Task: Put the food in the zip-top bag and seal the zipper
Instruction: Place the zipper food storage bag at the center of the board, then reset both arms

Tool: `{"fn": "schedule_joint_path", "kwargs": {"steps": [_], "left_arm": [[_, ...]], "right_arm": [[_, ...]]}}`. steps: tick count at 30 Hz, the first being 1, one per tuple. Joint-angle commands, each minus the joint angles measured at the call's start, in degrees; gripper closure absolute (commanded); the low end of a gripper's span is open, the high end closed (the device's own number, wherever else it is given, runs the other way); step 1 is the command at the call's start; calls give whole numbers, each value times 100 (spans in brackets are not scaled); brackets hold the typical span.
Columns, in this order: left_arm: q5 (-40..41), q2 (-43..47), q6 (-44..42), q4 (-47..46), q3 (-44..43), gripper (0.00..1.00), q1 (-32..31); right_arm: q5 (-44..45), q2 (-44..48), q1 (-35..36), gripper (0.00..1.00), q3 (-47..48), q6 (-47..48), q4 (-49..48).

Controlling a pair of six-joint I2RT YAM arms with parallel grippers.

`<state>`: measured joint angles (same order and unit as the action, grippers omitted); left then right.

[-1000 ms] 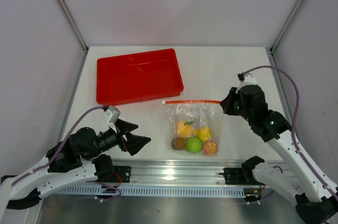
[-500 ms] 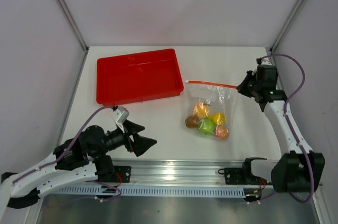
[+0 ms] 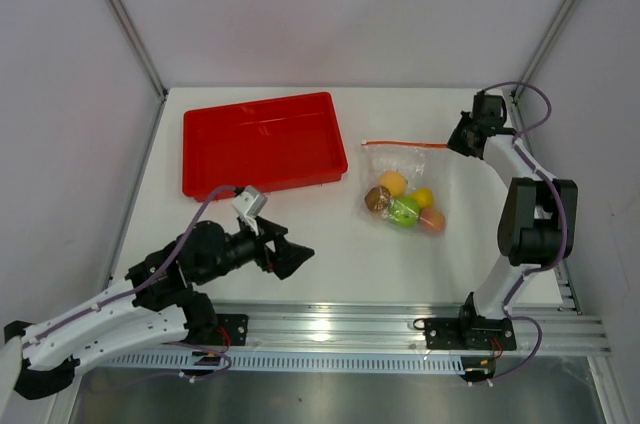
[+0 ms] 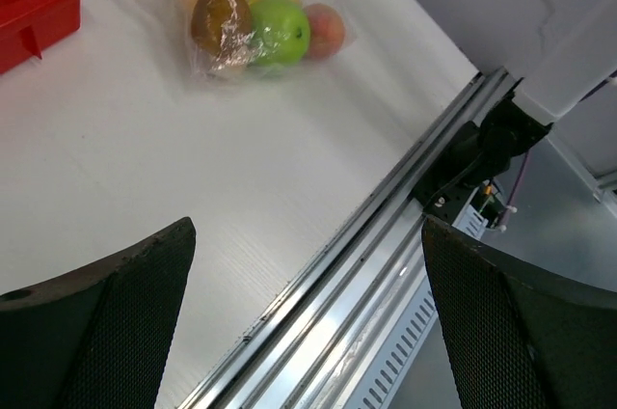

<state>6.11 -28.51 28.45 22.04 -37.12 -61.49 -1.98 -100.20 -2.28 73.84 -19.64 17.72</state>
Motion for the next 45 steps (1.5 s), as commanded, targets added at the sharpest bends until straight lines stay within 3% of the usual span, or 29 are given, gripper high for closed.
{"fn": "schedule_joint_path", "kwargs": {"steps": [1,6,13,15,16,23,25,27,31,32,38,45], "left_arm": [[-417,-601,-102,-402,-269,1,409],[-1067,-822,-129,-710,-208,1,884],[-1357,-884,-68,-772,-50,0,1306],[-1489,-884,117,-877,81,1,1403],[-1655,-902,222,-921,100,1,1543],[-1807,-1481,750,-385,-295,1,1983],[-1780,-1525,776,-367,-374,1,2053],[-1788,-1578,873,-376,-410,1,2228],[-1780,-1649,1066,-332,-480,1,2581],[-1719,-1623,1101,-263,-480,1,2616],[-1630,-1193,1374,-279,106,0,2792],[-1841,-68,2033,-884,1328,0,2801]], "right_arm": [[163,-464,-18,100,543,83,-269],[198,-1150,122,100,1017,241,-251],[400,-1695,202,97,1668,364,3],[531,-1748,211,86,1808,391,100],[601,-1766,237,72,1861,417,153],[1216,-1477,693,37,2345,566,776],[1340,-1248,764,23,2179,610,777],[1358,-844,887,13,1942,628,803],[1691,-28,1291,9,1355,637,1067],[1753,436,1361,1,1152,593,1093],[1446,2573,1967,1,-1068,-75,971],[1869,5261,3216,1,-2654,-1181,1708]]}}
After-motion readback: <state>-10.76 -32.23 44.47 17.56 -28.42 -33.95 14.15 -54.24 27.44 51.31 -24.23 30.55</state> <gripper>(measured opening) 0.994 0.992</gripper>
